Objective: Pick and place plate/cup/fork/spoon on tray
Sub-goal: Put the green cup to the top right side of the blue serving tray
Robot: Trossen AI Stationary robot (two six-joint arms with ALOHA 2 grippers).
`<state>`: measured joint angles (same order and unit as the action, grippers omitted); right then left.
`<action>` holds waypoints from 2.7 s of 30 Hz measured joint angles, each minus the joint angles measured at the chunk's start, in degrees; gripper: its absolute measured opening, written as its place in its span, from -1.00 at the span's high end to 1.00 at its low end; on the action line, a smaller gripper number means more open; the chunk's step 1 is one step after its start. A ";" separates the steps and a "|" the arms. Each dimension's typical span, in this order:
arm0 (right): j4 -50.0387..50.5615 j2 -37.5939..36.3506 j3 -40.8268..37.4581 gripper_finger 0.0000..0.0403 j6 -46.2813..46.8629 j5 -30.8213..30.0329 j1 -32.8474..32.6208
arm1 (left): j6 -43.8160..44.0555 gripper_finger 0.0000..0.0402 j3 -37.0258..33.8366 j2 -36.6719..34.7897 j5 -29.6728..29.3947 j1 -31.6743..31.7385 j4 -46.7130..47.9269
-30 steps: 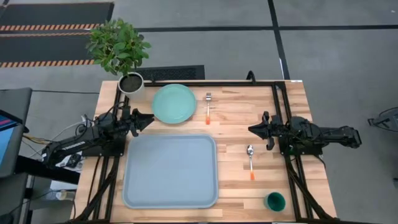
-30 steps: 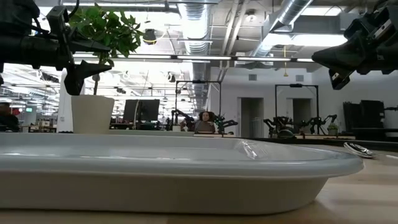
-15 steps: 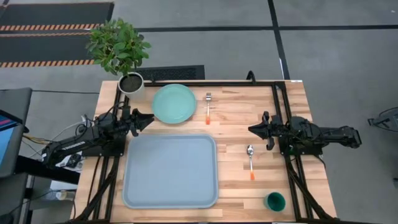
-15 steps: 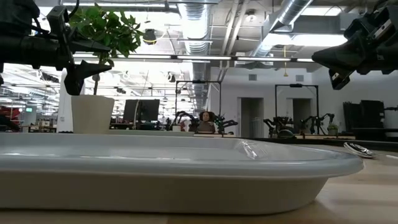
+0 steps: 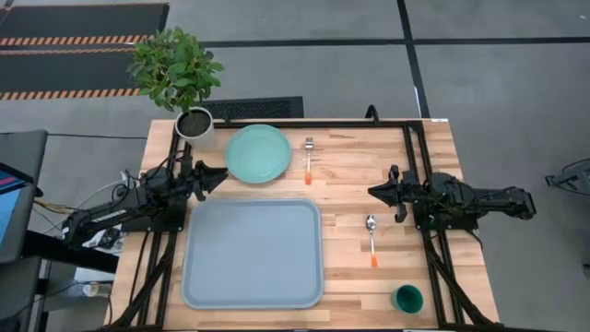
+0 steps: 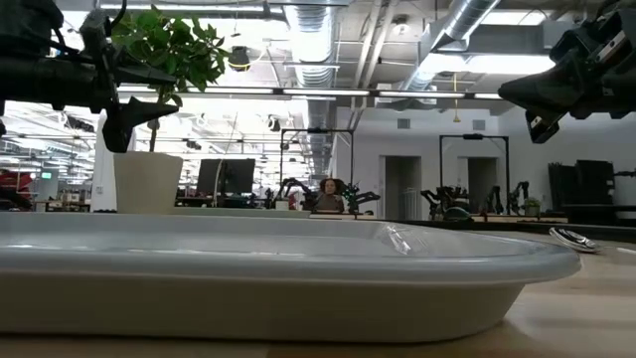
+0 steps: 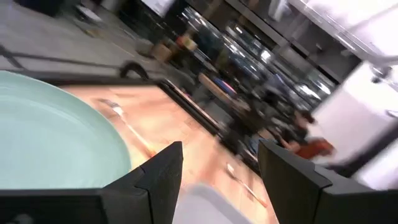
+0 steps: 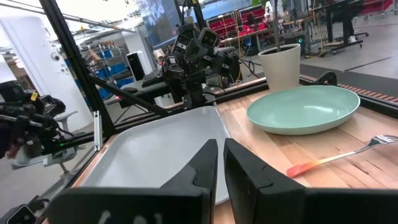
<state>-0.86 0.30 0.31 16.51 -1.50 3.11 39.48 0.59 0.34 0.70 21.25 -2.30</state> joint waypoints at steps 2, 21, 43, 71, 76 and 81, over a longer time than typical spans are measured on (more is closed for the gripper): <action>-0.07 0.01 -0.02 0.72 -0.33 -0.35 0.30 | 0.09 0.02 -0.01 0.00 -5.41 0.02 0.29; -5.39 0.00 0.00 0.72 22.51 -6.29 2.23 | 5.75 0.02 -0.01 0.02 -13.49 0.01 -1.32; -5.00 0.02 0.00 0.72 24.47 -9.29 2.30 | 22.59 0.02 -0.01 0.02 -20.93 0.01 -1.77; 43.65 41.43 54.65 0.72 13.53 -10.58 2.30 | 28.07 0.02 4.47 0.04 -16.03 0.01 -7.48; 63.76 52.64 66.55 0.72 17.19 -0.21 2.14 | 28.61 0.02 4.52 0.04 -15.25 0.01 -7.32; 72.20 58.77 69.70 0.72 23.92 6.99 -0.71 | 27.68 0.02 4.56 0.04 -14.86 0.01 -3.27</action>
<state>71.34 59.06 70.02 40.43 5.49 2.40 67.16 5.15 0.38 -14.16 21.26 -5.57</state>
